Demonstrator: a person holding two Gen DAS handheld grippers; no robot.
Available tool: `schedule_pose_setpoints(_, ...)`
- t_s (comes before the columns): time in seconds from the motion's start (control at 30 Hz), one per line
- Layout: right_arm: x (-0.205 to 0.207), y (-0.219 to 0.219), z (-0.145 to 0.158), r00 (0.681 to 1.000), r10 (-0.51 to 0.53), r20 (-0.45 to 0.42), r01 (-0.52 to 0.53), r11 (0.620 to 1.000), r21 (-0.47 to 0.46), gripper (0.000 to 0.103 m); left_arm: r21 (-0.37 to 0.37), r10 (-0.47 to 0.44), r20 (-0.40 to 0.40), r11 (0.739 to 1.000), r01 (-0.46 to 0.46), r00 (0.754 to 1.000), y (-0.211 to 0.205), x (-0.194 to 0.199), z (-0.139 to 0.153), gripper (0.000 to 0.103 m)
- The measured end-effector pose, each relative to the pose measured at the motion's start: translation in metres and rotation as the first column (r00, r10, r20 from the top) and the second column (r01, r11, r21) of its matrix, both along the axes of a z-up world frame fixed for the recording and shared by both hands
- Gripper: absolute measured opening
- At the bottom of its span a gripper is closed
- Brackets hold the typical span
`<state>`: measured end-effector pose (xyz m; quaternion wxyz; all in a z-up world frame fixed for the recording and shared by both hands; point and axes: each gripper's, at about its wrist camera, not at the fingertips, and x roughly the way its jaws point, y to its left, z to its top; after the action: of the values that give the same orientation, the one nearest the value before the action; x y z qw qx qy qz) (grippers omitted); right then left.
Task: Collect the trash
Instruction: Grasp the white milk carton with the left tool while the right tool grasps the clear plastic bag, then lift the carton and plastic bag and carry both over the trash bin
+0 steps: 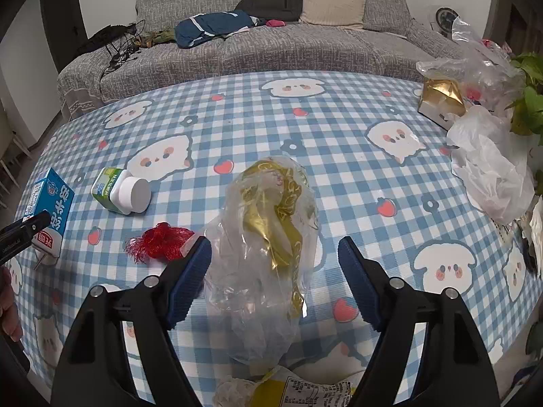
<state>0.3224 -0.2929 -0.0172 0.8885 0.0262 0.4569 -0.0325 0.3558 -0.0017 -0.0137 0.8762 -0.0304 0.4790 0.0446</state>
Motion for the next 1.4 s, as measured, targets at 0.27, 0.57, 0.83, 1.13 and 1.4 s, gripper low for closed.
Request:
schedule_pose_setpoints(0.27, 0.005, 0.002, -0.005, 1.0, 0.015, -0.014, -0.014, 0.999, 0.04, 0.052, -0.013, -0.005, -0.057, 1.0, 0.004, 0.998, 0.002, 0.007, -0.015, 0.041)
schedule_pose_setpoints(0.57, 0.004, 0.005, -0.005, 0.999, 0.039, -0.012, -0.039, 0.998, 0.052, 0.031, -0.025, -0.042, -0.023, 0.999, 0.042, 0.999, -0.001, 0.002, -0.011, 0.039)
schedule_pose_setpoints(0.83, -0.005, 0.002, 0.003, 0.999, 0.032, 0.017, -0.032, 0.999, 0.042, 0.027, -0.009, -0.06, 0.007, 0.998, 0.06, 0.998, -0.008, -0.012, 0.001, 0.039)
schedule_pose_setpoints(1.13, -0.031, 0.015, 0.024, 0.996, 0.05, 0.074, -0.054, 0.998, 0.041, 0.027, 0.009, -0.084, 0.035, 0.996, 0.084, 0.996, -0.018, -0.044, 0.017, 0.039)
schedule_pose_setpoints(1.4, -0.057, 0.031, 0.037, 0.991, 0.079, 0.104, -0.084, 0.995, 0.044, 0.027, 0.018, -0.094, 0.067, 0.995, 0.093, 0.993, -0.021, -0.077, 0.035, 0.039)
